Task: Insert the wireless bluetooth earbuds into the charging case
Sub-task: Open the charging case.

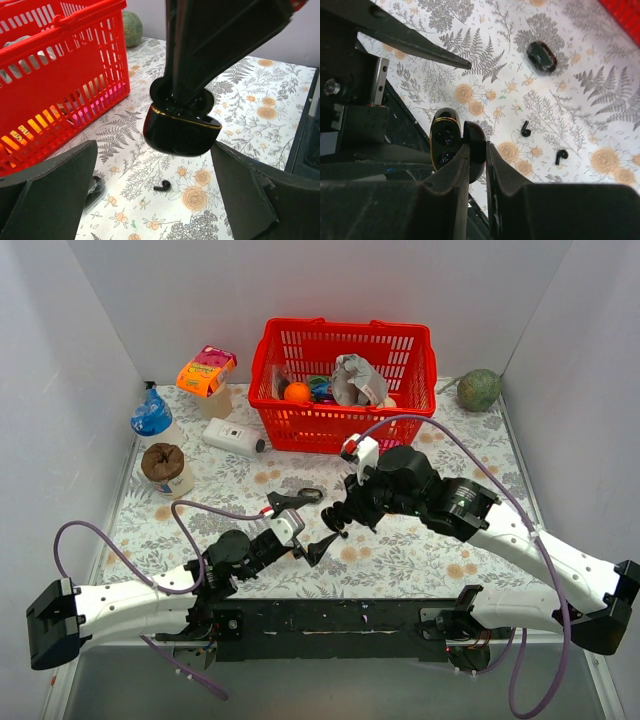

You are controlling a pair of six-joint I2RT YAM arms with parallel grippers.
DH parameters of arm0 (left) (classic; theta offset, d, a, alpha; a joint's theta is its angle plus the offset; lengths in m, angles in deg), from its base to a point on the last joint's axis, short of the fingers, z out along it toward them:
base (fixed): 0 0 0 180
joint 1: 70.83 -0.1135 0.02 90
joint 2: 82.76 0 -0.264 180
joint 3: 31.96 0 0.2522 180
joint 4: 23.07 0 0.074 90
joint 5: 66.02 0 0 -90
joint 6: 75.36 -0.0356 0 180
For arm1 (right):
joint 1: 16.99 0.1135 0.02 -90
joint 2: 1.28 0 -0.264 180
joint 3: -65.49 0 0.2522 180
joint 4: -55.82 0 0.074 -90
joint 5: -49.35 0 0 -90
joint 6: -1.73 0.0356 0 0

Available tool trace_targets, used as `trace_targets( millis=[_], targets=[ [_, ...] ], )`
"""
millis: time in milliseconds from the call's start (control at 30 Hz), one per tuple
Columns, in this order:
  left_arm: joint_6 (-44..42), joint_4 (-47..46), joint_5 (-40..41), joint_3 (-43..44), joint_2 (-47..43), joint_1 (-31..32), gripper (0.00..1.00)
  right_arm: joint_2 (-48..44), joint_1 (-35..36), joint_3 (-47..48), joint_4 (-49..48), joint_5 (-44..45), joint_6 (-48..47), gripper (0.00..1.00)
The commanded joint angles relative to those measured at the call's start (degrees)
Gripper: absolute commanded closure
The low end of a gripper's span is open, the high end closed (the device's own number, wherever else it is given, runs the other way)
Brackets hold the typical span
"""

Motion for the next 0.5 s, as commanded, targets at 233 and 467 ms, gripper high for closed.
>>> trace_targets(
  millis=[233, 467],
  targets=[
    [9.12, 6.59, -5.78, 3.78, -7.3, -0.1, 0.02, -6.53, 1.08, 1.38, 1.54, -1.67, -20.32, 0.99],
    [10.7, 20.05, -30.04, 11.07, -4.58, -2.91, 0.33, -7.96, 3.01, 5.41, 5.75, -7.0, -28.23, 0.99]
  ],
)
